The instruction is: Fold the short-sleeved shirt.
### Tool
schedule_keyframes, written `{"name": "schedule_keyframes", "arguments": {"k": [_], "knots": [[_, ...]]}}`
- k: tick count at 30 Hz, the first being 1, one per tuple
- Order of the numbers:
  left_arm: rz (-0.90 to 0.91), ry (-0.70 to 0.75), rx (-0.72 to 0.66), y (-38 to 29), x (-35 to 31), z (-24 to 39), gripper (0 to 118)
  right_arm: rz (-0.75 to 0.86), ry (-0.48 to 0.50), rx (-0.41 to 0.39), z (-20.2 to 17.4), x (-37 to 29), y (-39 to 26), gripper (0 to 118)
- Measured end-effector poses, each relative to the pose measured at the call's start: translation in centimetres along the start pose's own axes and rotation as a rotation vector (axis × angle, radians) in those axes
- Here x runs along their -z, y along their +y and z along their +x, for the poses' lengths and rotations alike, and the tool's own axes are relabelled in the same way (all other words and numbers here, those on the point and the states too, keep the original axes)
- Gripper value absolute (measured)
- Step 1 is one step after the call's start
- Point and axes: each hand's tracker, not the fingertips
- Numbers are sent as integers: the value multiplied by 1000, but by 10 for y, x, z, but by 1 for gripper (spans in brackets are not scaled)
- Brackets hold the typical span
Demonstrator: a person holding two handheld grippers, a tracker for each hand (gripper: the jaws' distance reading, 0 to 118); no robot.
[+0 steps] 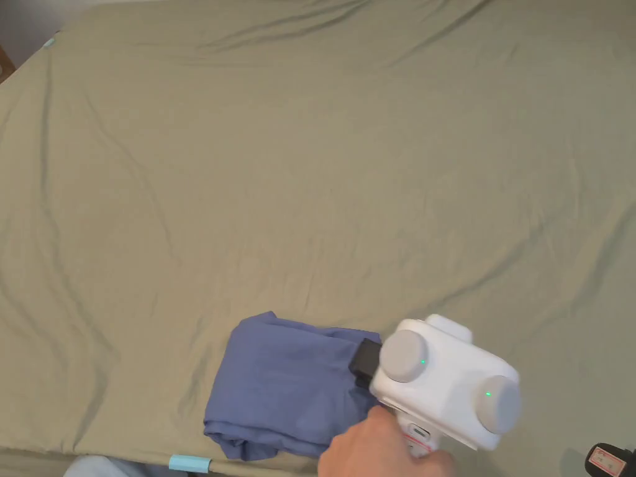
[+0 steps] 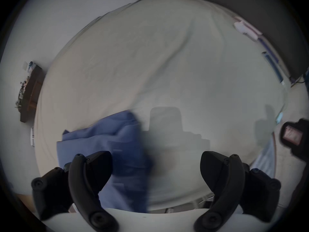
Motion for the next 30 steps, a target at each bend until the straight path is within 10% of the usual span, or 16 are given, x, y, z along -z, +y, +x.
{"name": "schedule_keyframes", "arguments": {"k": [3,5,7,14,17,24,30], "knots": [[22,-183,36,-5,-33,6,96,6,3,2,-2,-2,0,0],[5,-332,-31,-12,-52,-19,63,3,-2,-2,-2,0,2,0],[21,-327,-120,-26,-70,-51,0,2,3,-2,-1,2,2,0],[-48,447,-178,-59,-46,-144,0,-47,50,-11,-3,17,-4,0],[-150,770,9,-52,16,-120,0,-56,79,1,2,16,-6,0],[-6,622,338,-50,72,70,0,-11,39,12,11,-11,-7,0],[167,95,135,-24,17,63,0,22,-17,-10,0,-30,-5,0]]}}
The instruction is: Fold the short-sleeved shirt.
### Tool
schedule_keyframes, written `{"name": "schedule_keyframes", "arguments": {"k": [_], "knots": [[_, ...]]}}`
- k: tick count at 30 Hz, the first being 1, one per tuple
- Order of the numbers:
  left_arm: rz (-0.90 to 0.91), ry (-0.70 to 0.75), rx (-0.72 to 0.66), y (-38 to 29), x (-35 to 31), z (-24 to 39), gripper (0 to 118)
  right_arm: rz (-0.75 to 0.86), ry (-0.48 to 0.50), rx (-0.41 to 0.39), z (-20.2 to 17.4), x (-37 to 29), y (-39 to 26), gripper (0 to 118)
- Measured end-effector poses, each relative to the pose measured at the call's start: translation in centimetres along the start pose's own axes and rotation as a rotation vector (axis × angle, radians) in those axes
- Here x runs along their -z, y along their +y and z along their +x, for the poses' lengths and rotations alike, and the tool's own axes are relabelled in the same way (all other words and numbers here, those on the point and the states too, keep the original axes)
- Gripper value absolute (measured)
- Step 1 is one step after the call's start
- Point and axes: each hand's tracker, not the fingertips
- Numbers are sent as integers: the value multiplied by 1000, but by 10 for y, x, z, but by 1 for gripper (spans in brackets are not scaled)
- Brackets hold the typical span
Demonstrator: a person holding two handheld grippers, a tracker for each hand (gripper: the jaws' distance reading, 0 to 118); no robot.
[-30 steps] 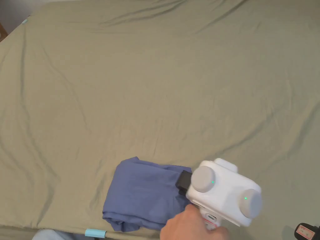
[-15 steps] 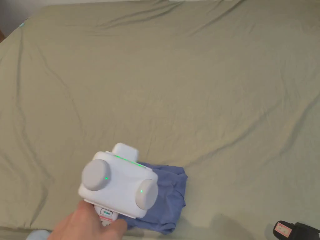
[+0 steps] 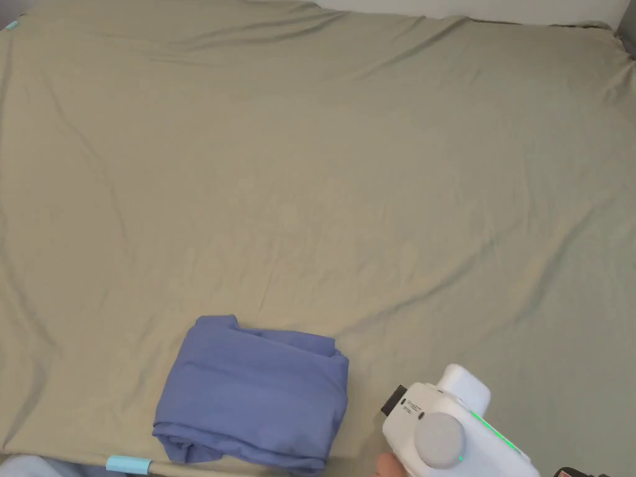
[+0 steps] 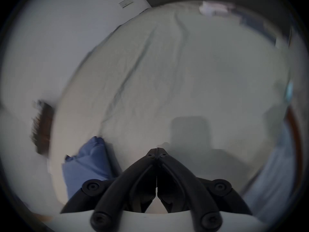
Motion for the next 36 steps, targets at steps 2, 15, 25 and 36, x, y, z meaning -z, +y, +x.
{"name": "schedule_keyframes", "arguments": {"k": [2,15,25,36], "knots": [[17,-100,-136,2,-13,-48,0,-4,7,-30,-13,5,1,0],[88,-378,-735,-151,-41,-378,0,-592,789,-104,-154,210,-21,0],[-35,-705,-780,-173,28,-397,1,-684,798,179,-103,278,-42,0],[-83,-942,-763,-152,72,-377,117,-705,777,142,-111,277,-41,0]]}}
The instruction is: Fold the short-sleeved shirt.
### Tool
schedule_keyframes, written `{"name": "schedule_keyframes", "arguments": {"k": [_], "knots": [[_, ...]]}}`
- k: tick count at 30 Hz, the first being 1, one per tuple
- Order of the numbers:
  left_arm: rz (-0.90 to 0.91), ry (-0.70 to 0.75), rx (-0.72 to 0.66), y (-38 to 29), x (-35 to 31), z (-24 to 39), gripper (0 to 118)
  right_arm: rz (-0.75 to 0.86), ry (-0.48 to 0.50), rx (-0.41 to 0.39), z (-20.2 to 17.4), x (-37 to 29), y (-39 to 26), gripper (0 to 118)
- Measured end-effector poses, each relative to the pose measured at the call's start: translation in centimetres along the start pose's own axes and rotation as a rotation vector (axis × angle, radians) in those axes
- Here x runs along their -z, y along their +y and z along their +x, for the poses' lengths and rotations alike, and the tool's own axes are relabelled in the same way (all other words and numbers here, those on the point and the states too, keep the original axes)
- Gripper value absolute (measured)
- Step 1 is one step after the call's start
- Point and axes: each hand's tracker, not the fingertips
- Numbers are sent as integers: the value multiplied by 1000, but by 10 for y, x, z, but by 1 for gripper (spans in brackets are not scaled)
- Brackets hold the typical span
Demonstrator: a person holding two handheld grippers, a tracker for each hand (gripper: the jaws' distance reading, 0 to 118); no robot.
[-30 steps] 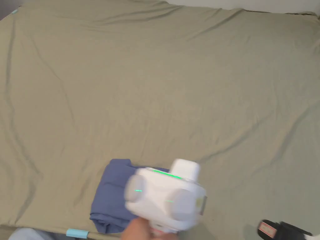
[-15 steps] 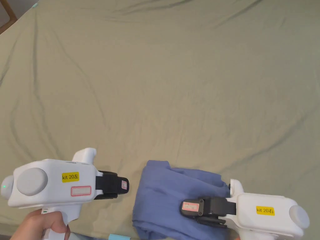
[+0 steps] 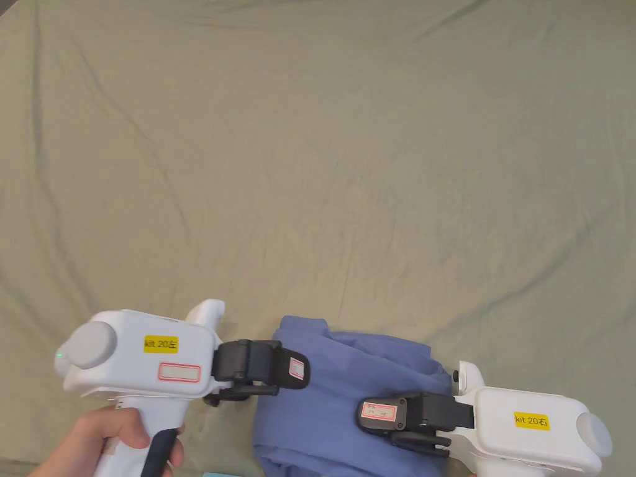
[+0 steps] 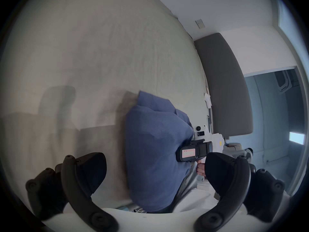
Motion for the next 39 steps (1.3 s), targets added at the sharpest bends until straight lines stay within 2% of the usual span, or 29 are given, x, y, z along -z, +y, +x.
{"name": "schedule_keyframes", "arguments": {"k": [2,4,6,7,8,9,10,11,14,16,20,24,26,27,31,33,34,37,38,39], "knots": [[-27,10,4,6,13,-9,118,3,0,6,-1,1,0,0],[-16,-67,23,7,15,-12,118,3,-6,4,-3,2,-1,0],[-22,-153,-55,8,15,-9,114,4,-8,8,-4,2,-1,0],[-28,-160,-74,8,19,-12,100,4,-12,7,-7,3,-2,0],[-30,-40,-31,6,22,-11,82,7,-22,6,-8,3,-3,0],[-27,70,15,4,22,-12,40,14,-35,9,-11,2,-4,0],[-35,-1,-2,7,21,-18,34,23,-59,5,-16,1,-6,0],[-28,-108,-78,9,16,-26,34,31,-87,-20,-20,-2,-7,0],[-24,-83,-67,9,6,-32,34,45,-137,-77,-39,-11,-14,0],[-9,-132,-124,10,-7,-46,34,61,-152,-93,-50,-21,-17,0],[87,-51,-166,12,-77,-73,34,135,-160,-112,-66,-42,-19,0],[159,135,-199,22,-187,-117,34,207,-175,-126,-78,-51,-13,0],[166,310,-210,31,-246,-142,34,258,-205,-151,-86,-50,-8,0],[159,398,-250,36,-271,-154,34,268,-203,-149,-93,-45,-8,0],[272,558,-368,49,-367,-203,34,294,-202,-162,-110,-33,-2,0],[309,674,-357,52,-394,-216,34,287,-201,-164,-114,-27,2,0],[314,732,-346,62,-408,-244,34,286,-201,-164,-114,-23,5,0],[302,705,-307,67,-407,-244,34,273,-226,-165,-120,-14,11,0],[286,749,-254,64,-388,-226,35,270,-235,-174,-123,-13,11,0],[291,791,-213,64,-383,-218,57,266,-232,-182,-123,-16,14,0]]}}
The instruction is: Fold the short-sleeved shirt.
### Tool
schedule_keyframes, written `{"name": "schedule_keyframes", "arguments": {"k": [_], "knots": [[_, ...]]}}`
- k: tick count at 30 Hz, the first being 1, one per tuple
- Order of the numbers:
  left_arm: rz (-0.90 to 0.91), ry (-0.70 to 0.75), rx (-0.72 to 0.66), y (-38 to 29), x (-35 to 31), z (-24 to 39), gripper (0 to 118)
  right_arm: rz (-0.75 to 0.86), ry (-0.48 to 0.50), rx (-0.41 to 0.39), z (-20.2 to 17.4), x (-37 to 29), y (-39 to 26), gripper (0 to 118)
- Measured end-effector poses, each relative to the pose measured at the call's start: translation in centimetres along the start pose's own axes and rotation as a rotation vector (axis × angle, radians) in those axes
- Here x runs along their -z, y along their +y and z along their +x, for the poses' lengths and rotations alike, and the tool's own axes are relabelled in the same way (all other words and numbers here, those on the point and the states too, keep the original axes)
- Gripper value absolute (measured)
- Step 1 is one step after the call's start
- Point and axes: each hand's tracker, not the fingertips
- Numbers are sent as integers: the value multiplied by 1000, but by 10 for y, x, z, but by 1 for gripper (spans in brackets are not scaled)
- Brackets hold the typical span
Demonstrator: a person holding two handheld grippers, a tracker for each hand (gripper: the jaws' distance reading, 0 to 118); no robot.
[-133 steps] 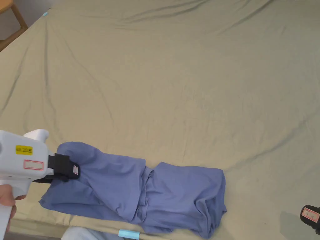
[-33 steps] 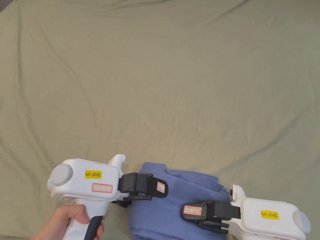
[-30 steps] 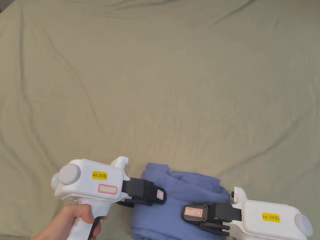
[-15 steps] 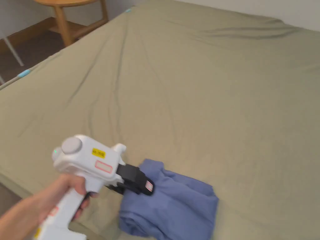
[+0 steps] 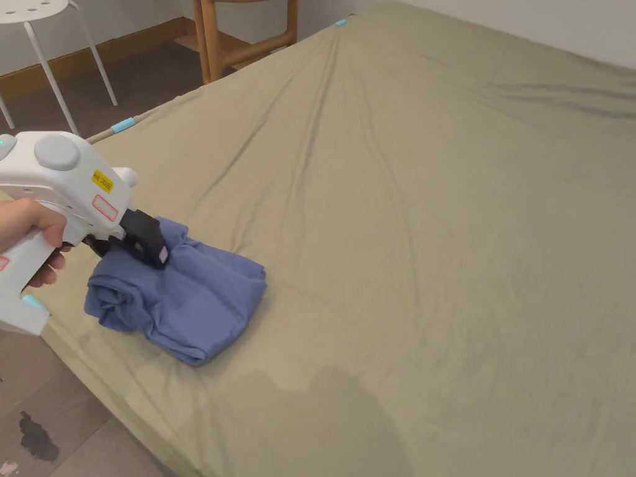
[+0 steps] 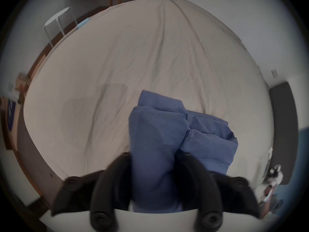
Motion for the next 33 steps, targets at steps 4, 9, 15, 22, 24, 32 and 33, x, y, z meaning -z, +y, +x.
{"name": "schedule_keyframes", "arguments": {"k": [4,9,15,22,24,32,33], "knots": [[84,121,85,8,-30,34,114,17,-5,-46,-12,-13,3,0],[223,39,194,-4,-64,154,101,153,-130,-191,-39,-45,15,0],[419,-265,350,-56,-87,396,0,376,-638,-638,-121,-74,53,0],[783,-280,350,-108,-137,580,0,737,-770,-804,-199,-95,100,0],[857,-287,385,-108,-147,601,0,800,-776,-813,-217,-99,104,0],[899,-251,420,-92,-180,620,0,879,-739,-873,-246,-129,114,0],[899,-230,422,-92,-183,624,0,885,-742,-871,-248,-131,116,0]]}}
